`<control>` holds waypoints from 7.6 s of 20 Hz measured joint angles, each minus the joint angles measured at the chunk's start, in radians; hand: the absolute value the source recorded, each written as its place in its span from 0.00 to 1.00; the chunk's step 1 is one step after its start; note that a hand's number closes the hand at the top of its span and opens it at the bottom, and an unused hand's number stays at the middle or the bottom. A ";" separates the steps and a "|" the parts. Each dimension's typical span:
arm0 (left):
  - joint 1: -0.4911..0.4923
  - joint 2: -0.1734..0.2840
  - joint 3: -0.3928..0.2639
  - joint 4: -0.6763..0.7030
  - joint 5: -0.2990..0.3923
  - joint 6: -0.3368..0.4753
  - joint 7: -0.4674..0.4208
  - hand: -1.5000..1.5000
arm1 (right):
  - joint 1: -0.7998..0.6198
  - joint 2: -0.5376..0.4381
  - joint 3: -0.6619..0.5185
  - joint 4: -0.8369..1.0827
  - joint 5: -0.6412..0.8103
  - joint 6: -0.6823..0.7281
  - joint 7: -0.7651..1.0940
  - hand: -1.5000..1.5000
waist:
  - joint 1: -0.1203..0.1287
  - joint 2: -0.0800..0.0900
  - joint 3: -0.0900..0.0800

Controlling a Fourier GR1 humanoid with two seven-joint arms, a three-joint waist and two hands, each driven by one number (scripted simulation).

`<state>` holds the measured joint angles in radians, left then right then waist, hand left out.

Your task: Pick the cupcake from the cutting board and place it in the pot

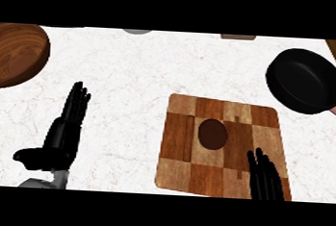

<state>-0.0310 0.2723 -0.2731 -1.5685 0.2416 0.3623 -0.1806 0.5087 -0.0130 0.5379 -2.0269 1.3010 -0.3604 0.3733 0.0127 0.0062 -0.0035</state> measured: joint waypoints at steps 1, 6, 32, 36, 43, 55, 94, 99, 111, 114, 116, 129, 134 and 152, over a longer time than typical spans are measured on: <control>0.000 -0.003 -0.002 -0.004 -0.003 0.000 0.006 0.50 | -0.041 0.003 0.028 0.016 0.023 0.020 0.063 0.00 | 0.000 -0.001 0.001; 0.010 -0.010 0.014 0.007 -0.005 -0.019 -0.007 0.50 | -0.222 0.010 0.059 0.116 0.052 0.124 0.308 0.00 | -0.003 -0.003 0.002; 0.006 -0.136 0.112 0.028 -0.136 -0.098 0.029 0.50 | -0.553 0.012 -0.033 0.516 -0.098 0.039 0.371 1.00 | -0.012 -0.010 0.002; 0.025 -0.124 0.119 -0.010 -0.134 -0.115 0.045 0.50 | -0.575 -0.002 -0.038 0.541 -0.039 -0.030 0.348 1.00 | -0.011 -0.013 0.001; 0.038 -0.149 0.124 -0.028 -0.162 -0.122 0.056 0.50 | -0.589 0.010 -0.034 0.558 0.042 -0.065 0.346 1.00 | -0.013 -0.013 0.000; 0.001 -0.152 0.148 0.021 -0.154 -0.160 0.038 0.50 | -0.625 -0.158 0.133 0.490 -0.074 0.160 -0.007 1.00 | 0.016 -0.006 0.000; 0.005 -0.188 0.177 -0.003 -0.198 -0.174 0.071 0.50 | -1.025 -0.558 -0.703 0.686 -0.534 0.424 -0.529 1.00 | 0.001 -0.003 0.004; 0.001 -0.189 0.181 -0.010 -0.196 -0.184 0.076 0.50 | -1.138 -0.585 -0.720 0.965 -0.517 0.399 -0.646 1.00 | 0.010 0.000 0.004; 0.002 -0.199 0.171 0.004 -0.204 -0.200 0.052 0.50 | -1.328 -0.621 -0.712 1.559 -0.392 0.316 -0.737 0.00 | 0.038 0.012 0.005; -0.006 -0.203 0.169 0.003 -0.209 -0.196 0.058 0.50 | -1.344 -0.629 -0.711 1.654 -0.374 0.328 -0.744 0.00 | 0.037 0.013 0.006; -0.015 -0.203 0.171 0.010 -0.209 -0.199 0.057 0.50 | -1.364 -0.635 -0.728 1.700 -0.390 0.359 -0.790 0.00 | 0.038 0.014 0.007; -0.007 -0.216 0.162 0.004 -0.217 -0.193 0.056 0.50 | -1.448 -0.683 -1.092 1.828 -0.770 0.558 -0.959 0.00 | 0.036 0.016 0.009; -0.011 -0.224 0.156 0.005 -0.225 -0.187 0.050 0.50 | -1.426 -0.743 -1.162 1.864 -0.835 0.599 -0.966 0.00 | 0.044 0.022 0.009; -0.027 -0.220 0.157 -0.006 -0.219 -0.204 0.060 0.50 | -1.327 -0.899 -1.268 1.886 -0.930 0.717 -1.052 0.00 | 0.066 0.034 0.015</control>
<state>-0.0580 0.0524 -0.1165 -1.5744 0.0225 0.1583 -0.1204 -0.8185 -0.9124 -0.7305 -0.1413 0.3707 0.3566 -0.6790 0.0787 0.0402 0.0112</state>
